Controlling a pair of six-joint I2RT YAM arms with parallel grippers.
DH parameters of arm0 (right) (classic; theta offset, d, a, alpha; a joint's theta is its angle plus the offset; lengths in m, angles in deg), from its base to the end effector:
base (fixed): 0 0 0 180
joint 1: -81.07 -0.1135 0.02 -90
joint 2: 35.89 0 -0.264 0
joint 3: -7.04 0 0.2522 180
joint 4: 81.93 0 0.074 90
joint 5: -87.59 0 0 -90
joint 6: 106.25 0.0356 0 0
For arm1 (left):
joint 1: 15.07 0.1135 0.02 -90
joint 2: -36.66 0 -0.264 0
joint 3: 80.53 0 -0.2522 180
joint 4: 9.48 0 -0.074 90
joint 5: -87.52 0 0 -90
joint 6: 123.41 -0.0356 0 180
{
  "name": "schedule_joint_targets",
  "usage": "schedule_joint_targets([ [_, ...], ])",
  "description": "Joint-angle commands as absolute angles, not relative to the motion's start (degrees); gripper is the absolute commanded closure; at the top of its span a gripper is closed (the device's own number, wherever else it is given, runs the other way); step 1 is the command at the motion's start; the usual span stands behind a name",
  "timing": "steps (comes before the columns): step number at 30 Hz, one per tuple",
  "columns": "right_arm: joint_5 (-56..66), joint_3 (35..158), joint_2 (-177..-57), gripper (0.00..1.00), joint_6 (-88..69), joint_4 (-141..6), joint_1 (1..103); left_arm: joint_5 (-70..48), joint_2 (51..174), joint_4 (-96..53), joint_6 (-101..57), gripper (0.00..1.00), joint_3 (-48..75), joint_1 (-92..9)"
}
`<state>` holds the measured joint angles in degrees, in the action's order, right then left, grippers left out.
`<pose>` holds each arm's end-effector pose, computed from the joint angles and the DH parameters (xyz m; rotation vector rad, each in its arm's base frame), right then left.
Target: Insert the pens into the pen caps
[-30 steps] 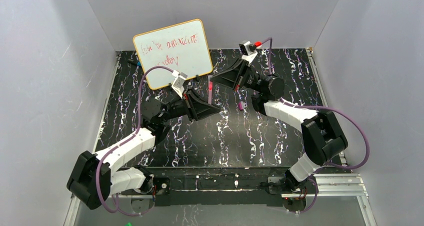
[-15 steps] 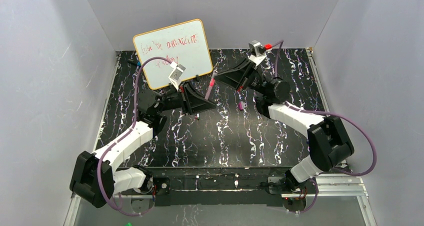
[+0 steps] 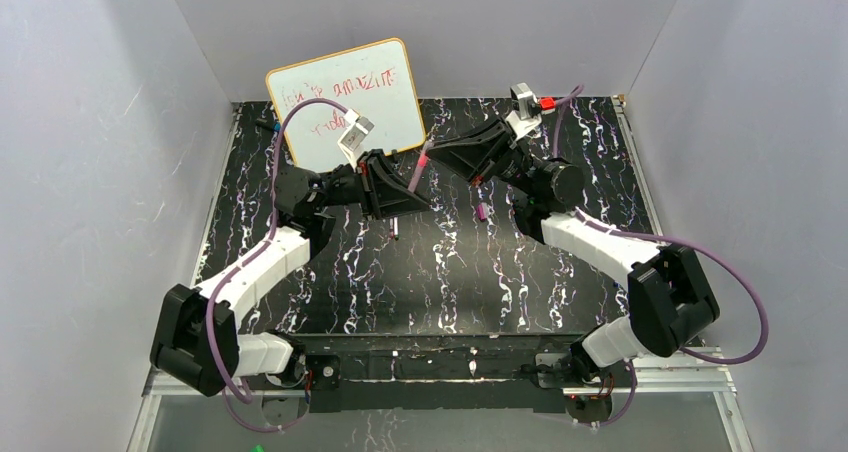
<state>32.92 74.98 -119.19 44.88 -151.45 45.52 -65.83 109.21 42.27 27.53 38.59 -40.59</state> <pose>0.2262 0.1869 0.3924 -0.5166 0.8341 1.7630 0.2179 -0.1393 0.3723 0.8667 1.2259 -1.7369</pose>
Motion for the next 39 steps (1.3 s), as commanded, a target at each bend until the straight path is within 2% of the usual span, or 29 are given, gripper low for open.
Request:
schedule_joint_targets([
  [1,47.0,73.6,-118.1,0.99,41.6,-145.2,40.9,-57.5,108.8,45.0,29.3,1.0,37.4,-39.4],
  [3,46.4,73.8,-117.5,0.97,40.1,-143.3,40.9,-58.5,107.8,45.0,29.1,1.0,39.9,-39.4],
  [10,44.4,74.4,-116.8,0.66,38.4,-141.1,40.9,-60.4,104.8,44.9,28.5,1.0,47.1,-39.4],
  [15,44.3,75.3,-117.1,0.57,38.3,-140.6,40.9,-60.5,103.3,44.8,28.3,1.0,50.9,-39.4],
  [26,44.6,78.1,-118.4,0.55,39.1,-140.6,40.9,-60.5,102.0,44.6,28.3,1.0,54.0,-39.5],
  [31,44.4,78.8,-119.4,0.44,39.6,-140.9,40.9,-60.8,101.8,44.6,28.4,1.0,54.3,-39.8],
  [39,44.2,80.6,-121.5,0.41,40.4,-141.8,40.9,-61.1,102.1,44.7,28.0,1.0,54.3,-40.7],
])
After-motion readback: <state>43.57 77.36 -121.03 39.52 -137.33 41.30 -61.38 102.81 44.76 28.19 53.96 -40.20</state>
